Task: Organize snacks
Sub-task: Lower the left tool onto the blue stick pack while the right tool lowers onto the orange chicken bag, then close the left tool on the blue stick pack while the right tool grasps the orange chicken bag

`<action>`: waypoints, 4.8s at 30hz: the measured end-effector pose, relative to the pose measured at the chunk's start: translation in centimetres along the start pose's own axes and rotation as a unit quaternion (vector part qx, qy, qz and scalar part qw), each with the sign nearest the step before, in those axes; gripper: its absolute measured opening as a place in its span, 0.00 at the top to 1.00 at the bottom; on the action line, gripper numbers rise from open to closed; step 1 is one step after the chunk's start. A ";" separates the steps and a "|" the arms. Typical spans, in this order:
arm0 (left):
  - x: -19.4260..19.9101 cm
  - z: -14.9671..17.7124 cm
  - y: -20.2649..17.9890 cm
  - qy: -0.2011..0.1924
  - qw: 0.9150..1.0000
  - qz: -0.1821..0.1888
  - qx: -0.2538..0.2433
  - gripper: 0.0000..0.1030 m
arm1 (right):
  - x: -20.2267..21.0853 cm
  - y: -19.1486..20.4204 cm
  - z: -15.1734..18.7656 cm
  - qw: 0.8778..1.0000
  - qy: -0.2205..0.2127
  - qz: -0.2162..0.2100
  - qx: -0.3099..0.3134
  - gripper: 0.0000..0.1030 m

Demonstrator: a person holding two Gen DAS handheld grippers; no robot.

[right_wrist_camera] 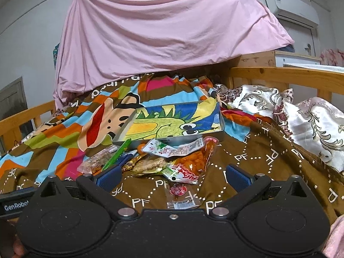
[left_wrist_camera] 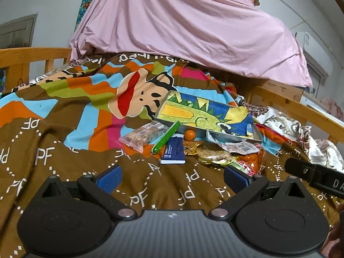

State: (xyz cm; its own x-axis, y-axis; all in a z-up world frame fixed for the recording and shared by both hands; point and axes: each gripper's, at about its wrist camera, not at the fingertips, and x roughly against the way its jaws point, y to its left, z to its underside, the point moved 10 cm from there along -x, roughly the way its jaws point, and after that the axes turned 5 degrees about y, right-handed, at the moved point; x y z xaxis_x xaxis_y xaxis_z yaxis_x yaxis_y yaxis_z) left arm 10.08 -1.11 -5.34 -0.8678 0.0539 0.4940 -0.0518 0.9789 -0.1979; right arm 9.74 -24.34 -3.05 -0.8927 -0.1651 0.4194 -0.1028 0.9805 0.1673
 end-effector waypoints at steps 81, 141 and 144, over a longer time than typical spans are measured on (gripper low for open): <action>-20.3 -3.0 0.3 0.216 0.974 0.066 -0.001 0.57 | -19.7 -4.4 -0.2 0.983 0.175 -0.047 0.030 0.25; -18.4 -0.9 -2.8 0.242 0.964 0.081 0.070 0.59 | -19.8 -5.2 -0.6 0.973 0.194 -0.107 -0.062 0.48; -17.9 -0.7 -3.1 0.238 0.967 0.067 0.063 0.62 | -19.1 -4.8 -0.6 0.977 0.190 -0.093 -0.031 0.48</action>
State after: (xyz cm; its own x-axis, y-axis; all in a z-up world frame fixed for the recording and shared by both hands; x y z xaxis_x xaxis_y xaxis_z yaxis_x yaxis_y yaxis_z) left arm 26.10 -4.93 -12.99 -0.5461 0.2928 0.7849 -0.0404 0.9266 -0.3738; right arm 27.54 -25.97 -11.36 -0.6322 -0.3790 0.6758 -0.2111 0.9235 0.3204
